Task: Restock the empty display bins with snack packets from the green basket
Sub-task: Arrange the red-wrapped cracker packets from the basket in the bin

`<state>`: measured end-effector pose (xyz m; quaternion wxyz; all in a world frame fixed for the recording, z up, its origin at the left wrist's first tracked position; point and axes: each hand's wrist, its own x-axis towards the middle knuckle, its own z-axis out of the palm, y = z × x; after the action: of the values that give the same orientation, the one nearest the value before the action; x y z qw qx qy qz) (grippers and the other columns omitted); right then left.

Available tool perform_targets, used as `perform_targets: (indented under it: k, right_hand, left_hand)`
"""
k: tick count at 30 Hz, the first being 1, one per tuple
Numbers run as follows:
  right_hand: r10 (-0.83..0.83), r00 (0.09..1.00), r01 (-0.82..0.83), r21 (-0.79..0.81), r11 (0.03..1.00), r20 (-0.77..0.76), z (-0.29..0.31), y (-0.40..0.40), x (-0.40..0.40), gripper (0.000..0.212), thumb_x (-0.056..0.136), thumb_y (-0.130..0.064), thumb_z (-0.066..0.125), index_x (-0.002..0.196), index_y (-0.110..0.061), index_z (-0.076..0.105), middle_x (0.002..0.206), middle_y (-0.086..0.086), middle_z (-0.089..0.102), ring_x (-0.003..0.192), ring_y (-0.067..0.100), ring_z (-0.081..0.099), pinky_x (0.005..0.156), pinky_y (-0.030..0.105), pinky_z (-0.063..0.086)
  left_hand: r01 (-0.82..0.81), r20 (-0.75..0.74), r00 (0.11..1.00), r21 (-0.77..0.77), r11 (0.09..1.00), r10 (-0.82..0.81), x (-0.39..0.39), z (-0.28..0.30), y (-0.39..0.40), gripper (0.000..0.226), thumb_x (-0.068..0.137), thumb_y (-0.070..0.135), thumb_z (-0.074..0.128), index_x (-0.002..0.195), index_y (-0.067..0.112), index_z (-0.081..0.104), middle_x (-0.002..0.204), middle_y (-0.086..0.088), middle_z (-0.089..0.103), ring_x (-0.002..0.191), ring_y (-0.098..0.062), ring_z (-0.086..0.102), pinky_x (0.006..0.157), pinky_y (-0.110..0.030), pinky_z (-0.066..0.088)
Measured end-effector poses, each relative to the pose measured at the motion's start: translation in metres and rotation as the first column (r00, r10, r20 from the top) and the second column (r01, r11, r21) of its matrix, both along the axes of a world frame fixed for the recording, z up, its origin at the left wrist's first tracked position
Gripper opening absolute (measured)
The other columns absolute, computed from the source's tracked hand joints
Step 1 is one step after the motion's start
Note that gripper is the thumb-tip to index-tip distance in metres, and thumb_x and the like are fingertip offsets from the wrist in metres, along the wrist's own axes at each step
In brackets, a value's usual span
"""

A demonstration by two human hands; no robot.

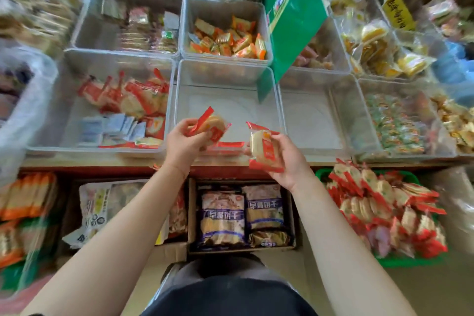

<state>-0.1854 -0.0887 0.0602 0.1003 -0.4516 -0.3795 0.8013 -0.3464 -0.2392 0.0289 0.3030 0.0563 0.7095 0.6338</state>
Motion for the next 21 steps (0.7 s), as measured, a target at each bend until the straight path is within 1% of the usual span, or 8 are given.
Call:
perform_targets:
  k: [3, 6, 7, 9, 11, 14, 16, 21]
  right_hand:
    - [-0.110, 0.984, 0.074, 0.234, 0.969, 0.142, -0.001, 0.025, -0.014, 0.028, 0.094, -0.036, 0.064, 0.100, -0.009, 0.068, 0.095, 0.011, 0.072, 0.080, 0.021, 0.071, 0.079, 0.040, 0.057]
    - [-0.088, 0.973, -0.017, 0.446, 0.895, 0.214, -0.002, 0.048, -0.028, 0.023, 0.090, -0.029, 0.071, 0.101, -0.012, 0.061, 0.095, 0.011, 0.069, 0.078, 0.020, 0.067, 0.070, 0.033, 0.058]
    - [-0.065, 0.965, -0.081, 0.524, 0.848, 0.253, -0.003, 0.054, -0.031, 0.024, 0.088, -0.024, 0.073, 0.102, -0.012, 0.058, 0.096, 0.010, 0.067, 0.076, 0.019, 0.065, 0.068, 0.032, 0.057]
    - [-0.027, 0.917, -0.275, 0.679, 0.681, 0.398, -0.006, 0.065, -0.035, 0.034, 0.083, -0.019, 0.076, 0.105, -0.016, 0.051, 0.095, -0.001, 0.063, 0.079, 0.012, 0.061, 0.070, 0.030, 0.055]
    - [0.022, 0.860, -0.457, 0.752, 0.474, 0.509, -0.010, 0.074, -0.037, 0.034, 0.081, -0.018, 0.075, 0.104, -0.023, 0.051, 0.096, -0.004, 0.064, 0.083, 0.014, 0.061, 0.073, 0.031, 0.050]
    - [0.138, 0.697, -0.716, 0.673, 0.188, 0.704, -0.020, 0.081, -0.039, 0.025, 0.085, -0.015, 0.064, 0.105, -0.029, 0.062, 0.098, -0.003, 0.071, 0.090, 0.023, 0.063, 0.080, 0.034, 0.052]
    - [0.202, 0.548, -0.833, 0.552, 0.040, 0.812, -0.025, 0.081, -0.039, 0.033, 0.085, -0.007, 0.056, 0.108, -0.028, 0.065, 0.101, 0.001, 0.071, 0.094, 0.027, 0.062, 0.081, 0.035, 0.051]
    - [0.250, 0.326, -0.922, 0.365, -0.127, 0.912, -0.035, 0.076, -0.046, 0.035, 0.086, 0.000, 0.048, 0.109, -0.022, 0.063, 0.105, 0.006, 0.065, 0.095, 0.031, 0.059, 0.079, 0.037, 0.052]
  left_hand:
    - [0.026, -0.109, 0.994, -0.058, 0.998, -0.032, -0.007, 0.000, 0.020, 0.024, 0.080, 0.002, 0.073, 0.101, 0.009, 0.064, 0.096, -0.015, 0.068, 0.072, -0.019, 0.065, 0.059, -0.026, 0.058]
    - [0.081, -0.257, 0.956, -0.222, 0.972, -0.139, -0.012, -0.012, 0.040, 0.021, 0.082, 0.017, 0.073, 0.098, 0.017, 0.060, 0.092, -0.003, 0.064, 0.078, -0.019, 0.063, 0.060, -0.017, 0.051]
    - [0.087, -0.299, 0.939, -0.269, 0.959, -0.169, -0.012, -0.019, 0.046, 0.020, 0.083, 0.022, 0.072, 0.098, 0.019, 0.060, 0.093, -0.001, 0.064, 0.082, -0.019, 0.061, 0.065, -0.019, 0.051]
    - [0.106, -0.365, 0.895, -0.383, 0.918, -0.256, -0.010, -0.033, 0.055, 0.022, 0.085, 0.028, 0.070, 0.103, 0.019, 0.061, 0.098, 0.000, 0.066, 0.088, -0.020, 0.061, 0.073, -0.030, 0.049]
    - [0.127, -0.409, 0.839, -0.495, 0.859, -0.360, -0.007, -0.042, 0.063, 0.023, 0.088, 0.029, 0.068, 0.107, 0.018, 0.062, 0.100, 0.000, 0.067, 0.089, -0.022, 0.059, 0.068, -0.030, 0.040]
    - [0.128, -0.432, 0.790, -0.578, 0.806, -0.435, -0.006, -0.053, 0.073, 0.021, 0.090, 0.028, 0.064, 0.109, 0.019, 0.059, 0.100, -0.005, 0.068, 0.092, -0.029, 0.061, 0.065, -0.030, 0.034]
    - [0.132, -0.427, 0.767, -0.624, 0.770, -0.478, -0.006, -0.059, 0.077, 0.021, 0.091, 0.031, 0.062, 0.109, 0.022, 0.056, 0.100, -0.005, 0.069, 0.091, -0.032, 0.062, 0.064, -0.031, 0.035]
    - [0.139, -0.349, 0.767, -0.730, 0.670, -0.539, -0.004, -0.062, 0.084, 0.026, 0.093, 0.044, 0.057, 0.112, 0.027, 0.052, 0.100, 0.001, 0.068, 0.092, -0.030, 0.064, 0.066, -0.030, 0.035]
